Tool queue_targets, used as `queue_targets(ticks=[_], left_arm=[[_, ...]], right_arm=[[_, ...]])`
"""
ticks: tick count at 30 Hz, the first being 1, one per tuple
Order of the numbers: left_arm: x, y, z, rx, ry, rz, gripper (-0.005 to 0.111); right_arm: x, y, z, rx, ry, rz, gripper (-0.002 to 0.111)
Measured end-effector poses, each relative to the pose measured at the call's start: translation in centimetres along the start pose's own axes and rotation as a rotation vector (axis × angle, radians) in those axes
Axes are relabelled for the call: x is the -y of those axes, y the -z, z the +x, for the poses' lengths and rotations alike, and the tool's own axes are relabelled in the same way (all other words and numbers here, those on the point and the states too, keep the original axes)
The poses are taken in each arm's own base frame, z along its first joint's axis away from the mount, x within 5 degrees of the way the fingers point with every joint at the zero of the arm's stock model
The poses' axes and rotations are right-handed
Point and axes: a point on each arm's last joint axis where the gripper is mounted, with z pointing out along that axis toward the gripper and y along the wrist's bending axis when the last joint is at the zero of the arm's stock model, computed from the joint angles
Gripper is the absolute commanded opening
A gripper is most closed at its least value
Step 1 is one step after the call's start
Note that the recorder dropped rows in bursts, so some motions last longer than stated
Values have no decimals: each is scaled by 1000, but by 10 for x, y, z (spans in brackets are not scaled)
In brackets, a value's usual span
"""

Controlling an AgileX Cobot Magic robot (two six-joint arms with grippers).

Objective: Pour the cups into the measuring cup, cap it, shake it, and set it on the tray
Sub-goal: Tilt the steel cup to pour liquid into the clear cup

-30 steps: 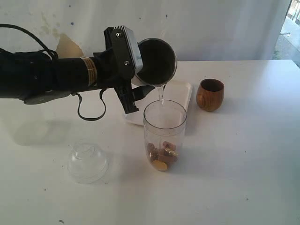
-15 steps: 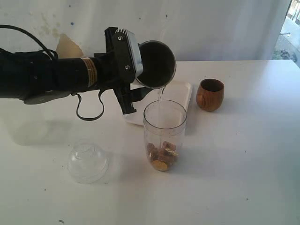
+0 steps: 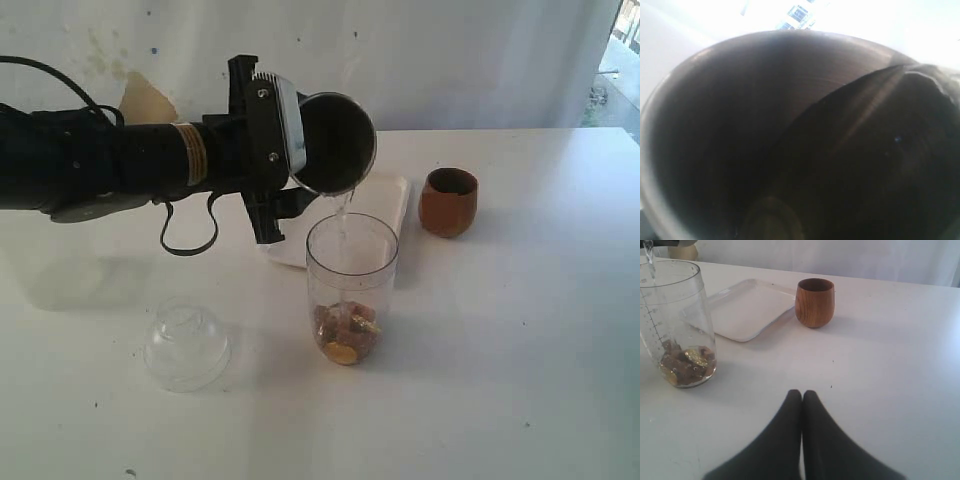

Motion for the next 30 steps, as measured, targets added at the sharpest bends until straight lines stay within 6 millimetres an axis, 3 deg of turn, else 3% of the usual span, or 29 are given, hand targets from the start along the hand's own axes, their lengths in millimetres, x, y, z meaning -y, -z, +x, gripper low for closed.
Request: queue_targets(ticks=[30], left_arm=[[0, 0, 0, 2, -154, -2, 0]], right_arm=[[0, 0, 0, 0, 0, 0, 0]])
